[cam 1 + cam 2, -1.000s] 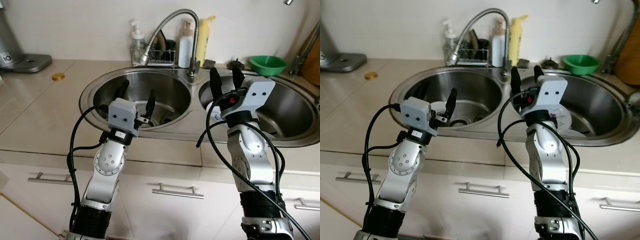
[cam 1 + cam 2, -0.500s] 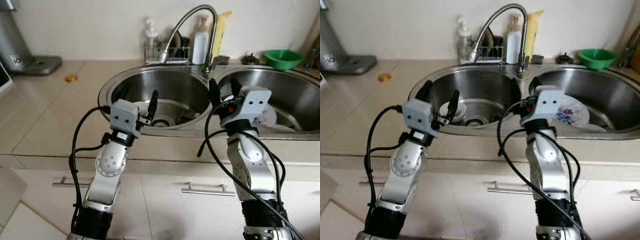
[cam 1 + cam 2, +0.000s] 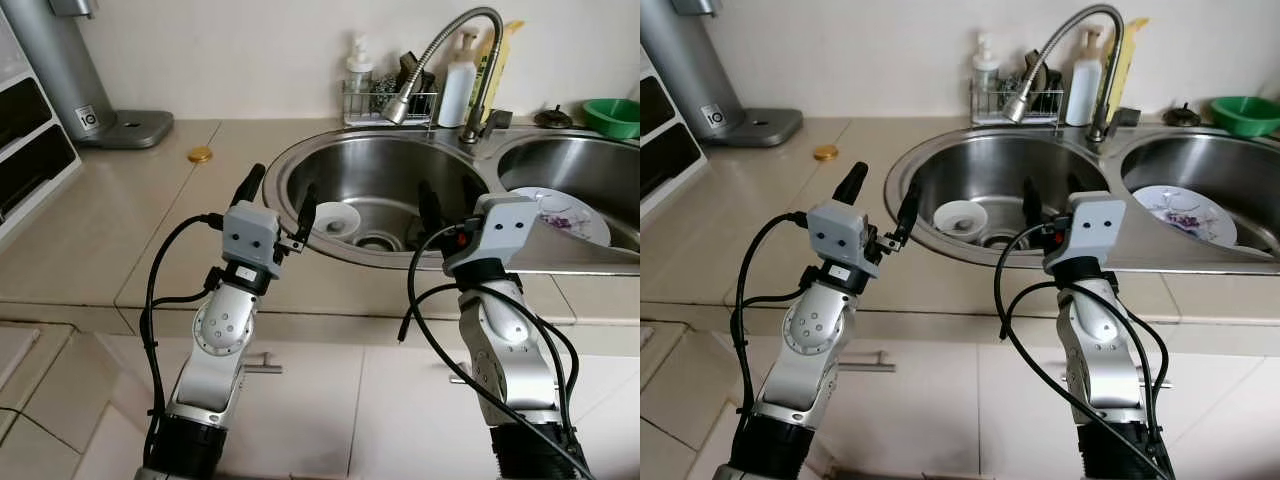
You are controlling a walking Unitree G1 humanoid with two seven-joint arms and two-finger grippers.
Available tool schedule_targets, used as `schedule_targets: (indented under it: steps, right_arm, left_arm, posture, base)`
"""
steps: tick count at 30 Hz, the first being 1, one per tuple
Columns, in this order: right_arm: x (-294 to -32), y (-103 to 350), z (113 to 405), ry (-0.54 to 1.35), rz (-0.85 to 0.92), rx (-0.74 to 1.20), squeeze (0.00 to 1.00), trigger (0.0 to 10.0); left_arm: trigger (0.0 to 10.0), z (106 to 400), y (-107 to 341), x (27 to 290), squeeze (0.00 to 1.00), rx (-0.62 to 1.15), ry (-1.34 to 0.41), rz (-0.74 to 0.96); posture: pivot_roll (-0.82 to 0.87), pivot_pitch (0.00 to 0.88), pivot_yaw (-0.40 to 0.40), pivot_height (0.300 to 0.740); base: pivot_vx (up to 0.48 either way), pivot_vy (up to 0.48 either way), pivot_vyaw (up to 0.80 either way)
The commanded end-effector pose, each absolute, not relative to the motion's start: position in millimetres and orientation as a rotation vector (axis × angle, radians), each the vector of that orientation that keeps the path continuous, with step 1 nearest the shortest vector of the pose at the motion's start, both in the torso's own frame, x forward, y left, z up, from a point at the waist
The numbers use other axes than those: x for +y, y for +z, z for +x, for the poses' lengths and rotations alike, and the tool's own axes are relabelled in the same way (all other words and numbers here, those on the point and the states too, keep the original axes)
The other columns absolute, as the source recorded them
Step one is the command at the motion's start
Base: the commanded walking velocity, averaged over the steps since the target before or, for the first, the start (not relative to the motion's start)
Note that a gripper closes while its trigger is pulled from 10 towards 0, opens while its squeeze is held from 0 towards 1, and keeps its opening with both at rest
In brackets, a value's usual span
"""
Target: Kitchen organization
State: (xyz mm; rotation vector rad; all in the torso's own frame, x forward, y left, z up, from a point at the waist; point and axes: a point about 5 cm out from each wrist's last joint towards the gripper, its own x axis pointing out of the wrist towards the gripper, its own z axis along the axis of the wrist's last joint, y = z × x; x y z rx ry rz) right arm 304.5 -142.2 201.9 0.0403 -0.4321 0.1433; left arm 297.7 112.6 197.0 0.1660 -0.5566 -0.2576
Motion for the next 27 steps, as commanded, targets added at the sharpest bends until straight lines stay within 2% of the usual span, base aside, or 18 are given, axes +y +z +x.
schedule_targets:
  steps: [1, 4, 20, 27]
  right_arm:
    - [-139, 204, 300, 0.159, 0.026, -0.442, 0.00, 10.0]
    - [-141, 200, 298, 0.153, 0.028, -0.429, 0.00, 10.0]
    - [-141, 199, 291, 0.156, -0.022, -0.467, 0.00, 10.0]
    - [-144, 193, 289, 0.162, -0.047, -0.454, 0.00, 10.0]
  left_arm:
    - [10.0, 297, 198, 112, 0.00, -0.564, -0.265, 0.187]
    - [10.0, 297, 197, 111, 0.00, -0.555, -0.268, 0.186]
    - [10.0, 296, 194, 106, 0.00, -0.562, -0.297, 0.194]
    - [10.0, 296, 190, 104, 0.00, -0.541, -0.320, 0.167]
  posture:
    - [0.05, 0.000, 0.028, 0.740]
    - [0.05, 0.000, 0.027, 0.740]
    - [0.05, 0.000, 0.032, 0.740]
    - [0.04, 0.000, 0.031, 0.740]
  base:
    - [0.000, 0.000, -0.80]
    - [0.000, -0.107, -0.80]
    - [0.000, -0.480, -0.80]
    - [-0.038, 0.057, -0.80]
